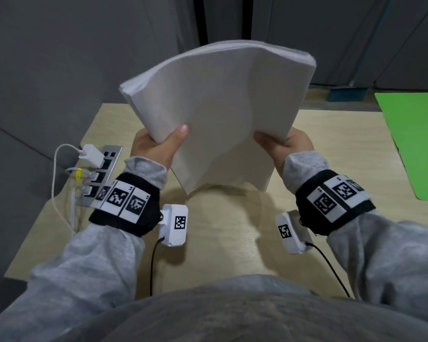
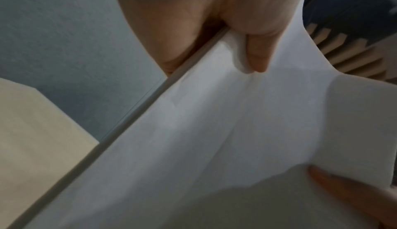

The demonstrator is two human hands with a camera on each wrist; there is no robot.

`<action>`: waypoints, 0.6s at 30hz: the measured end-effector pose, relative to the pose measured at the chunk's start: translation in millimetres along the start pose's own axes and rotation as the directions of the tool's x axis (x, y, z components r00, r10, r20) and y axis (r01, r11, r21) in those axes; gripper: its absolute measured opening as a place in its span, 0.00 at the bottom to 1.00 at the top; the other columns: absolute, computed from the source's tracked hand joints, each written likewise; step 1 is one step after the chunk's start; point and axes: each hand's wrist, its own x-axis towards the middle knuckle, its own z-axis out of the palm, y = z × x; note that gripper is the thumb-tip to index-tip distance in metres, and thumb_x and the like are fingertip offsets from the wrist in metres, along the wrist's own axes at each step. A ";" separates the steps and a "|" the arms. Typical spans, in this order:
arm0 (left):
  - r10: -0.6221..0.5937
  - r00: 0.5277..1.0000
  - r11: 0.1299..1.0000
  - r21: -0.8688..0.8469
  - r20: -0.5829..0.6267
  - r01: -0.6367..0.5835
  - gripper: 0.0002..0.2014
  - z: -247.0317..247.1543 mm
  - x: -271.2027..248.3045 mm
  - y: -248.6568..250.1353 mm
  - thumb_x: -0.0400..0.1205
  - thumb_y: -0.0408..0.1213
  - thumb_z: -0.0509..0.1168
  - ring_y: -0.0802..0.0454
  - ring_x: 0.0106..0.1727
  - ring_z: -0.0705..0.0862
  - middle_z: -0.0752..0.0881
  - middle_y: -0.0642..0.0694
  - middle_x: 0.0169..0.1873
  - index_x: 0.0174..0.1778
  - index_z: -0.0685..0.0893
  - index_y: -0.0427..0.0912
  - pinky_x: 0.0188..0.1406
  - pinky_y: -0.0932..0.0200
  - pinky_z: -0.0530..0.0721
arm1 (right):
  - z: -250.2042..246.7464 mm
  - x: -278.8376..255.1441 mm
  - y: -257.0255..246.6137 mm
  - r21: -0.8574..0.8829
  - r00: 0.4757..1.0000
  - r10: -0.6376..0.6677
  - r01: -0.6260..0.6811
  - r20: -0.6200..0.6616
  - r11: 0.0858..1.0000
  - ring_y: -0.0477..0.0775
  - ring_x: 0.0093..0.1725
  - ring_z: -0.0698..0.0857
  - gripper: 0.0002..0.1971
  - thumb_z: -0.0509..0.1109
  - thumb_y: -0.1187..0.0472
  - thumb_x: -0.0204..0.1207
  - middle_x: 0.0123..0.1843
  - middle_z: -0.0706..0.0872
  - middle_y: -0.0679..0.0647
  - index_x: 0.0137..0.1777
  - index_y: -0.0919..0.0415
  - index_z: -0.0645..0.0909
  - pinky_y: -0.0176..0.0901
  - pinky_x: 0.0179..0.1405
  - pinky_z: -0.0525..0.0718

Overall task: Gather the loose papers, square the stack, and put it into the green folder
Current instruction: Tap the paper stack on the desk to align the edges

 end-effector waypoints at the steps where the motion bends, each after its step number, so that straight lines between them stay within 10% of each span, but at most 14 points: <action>1: 0.017 1.000 1.000 0.006 0.007 -0.017 0.12 0.4 -1.3 0.3 0.74 0.46 0.73 0.73 0.20 0.80 0.80 0.59 0.28 0.31 0.75 0.54 0.18 0.84 0.71 | 1.1 0.2 0.4 0.011 1.000 0.003 -0.003 0.002 1.000 0.32 0.32 0.82 0.12 0.73 0.57 0.75 0.36 0.84 0.37 0.58 0.54 0.84 0.18 0.31 0.77; 5: -0.127 0.988 0.978 0.179 0.093 0.109 0.14 13.0 -1.9 -28.4 0.70 0.45 0.78 0.61 0.34 0.83 0.81 0.59 0.32 0.39 0.78 0.48 0.34 0.72 0.78 | 9.3 -0.2 14.4 -0.176 0.992 0.050 -0.029 0.117 0.984 0.52 0.53 0.83 0.19 0.74 0.59 0.74 0.49 0.83 0.47 0.65 0.56 0.80 0.38 0.53 0.77; 13: -0.108 0.992 0.962 0.259 0.059 0.089 0.18 12.4 12.7 -29.1 0.79 0.46 0.69 0.43 0.48 0.85 0.86 0.42 0.44 0.57 0.84 0.35 0.49 0.57 0.77 | -3.0 10.9 19.1 -0.140 1.000 -0.015 0.015 0.005 0.990 0.50 0.58 0.83 0.32 0.78 0.56 0.69 0.60 0.83 0.48 0.72 0.54 0.71 0.43 0.61 0.80; 18: 0.149 0.973 0.820 0.529 0.174 -0.220 0.11 -6.2 33.5 -6.5 0.81 0.36 0.64 0.50 0.31 0.75 0.78 0.50 0.27 0.32 0.78 0.49 0.36 0.59 0.72 | -19.2 17.8 8.5 -0.131 0.945 -0.213 0.185 -0.246 0.974 0.49 0.75 0.70 0.50 0.82 0.53 0.63 0.79 0.64 0.53 0.81 0.56 0.55 0.47 0.75 0.71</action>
